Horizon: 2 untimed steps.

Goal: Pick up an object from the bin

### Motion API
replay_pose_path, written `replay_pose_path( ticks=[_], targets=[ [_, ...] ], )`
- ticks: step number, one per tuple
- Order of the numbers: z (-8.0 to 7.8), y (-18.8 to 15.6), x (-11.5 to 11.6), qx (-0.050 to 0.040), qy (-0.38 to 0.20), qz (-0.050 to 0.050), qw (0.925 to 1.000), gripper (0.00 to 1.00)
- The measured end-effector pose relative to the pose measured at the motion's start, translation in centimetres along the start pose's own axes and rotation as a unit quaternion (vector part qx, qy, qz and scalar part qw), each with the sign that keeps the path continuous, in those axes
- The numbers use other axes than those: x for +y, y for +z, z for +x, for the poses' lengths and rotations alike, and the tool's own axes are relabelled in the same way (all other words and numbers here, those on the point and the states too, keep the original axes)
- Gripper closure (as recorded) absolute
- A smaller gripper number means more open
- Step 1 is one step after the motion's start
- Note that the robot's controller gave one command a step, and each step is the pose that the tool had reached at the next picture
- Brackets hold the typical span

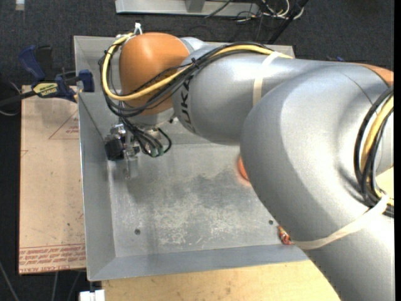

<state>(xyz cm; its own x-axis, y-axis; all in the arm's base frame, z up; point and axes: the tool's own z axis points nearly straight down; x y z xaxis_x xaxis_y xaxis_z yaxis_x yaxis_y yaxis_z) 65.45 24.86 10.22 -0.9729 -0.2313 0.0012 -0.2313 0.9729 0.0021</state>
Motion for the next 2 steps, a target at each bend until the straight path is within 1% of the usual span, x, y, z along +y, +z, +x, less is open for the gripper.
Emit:
replay_pose_path(
  ticks=[1,2],
  targets=[
    [0.2,-2.0,0.0,0.0031,0.000,0.000,1.0000,1.00],
    [0.0,-4.5,0.0,-0.0004,0.000,0.000,1.0000,1.00]
  ],
)
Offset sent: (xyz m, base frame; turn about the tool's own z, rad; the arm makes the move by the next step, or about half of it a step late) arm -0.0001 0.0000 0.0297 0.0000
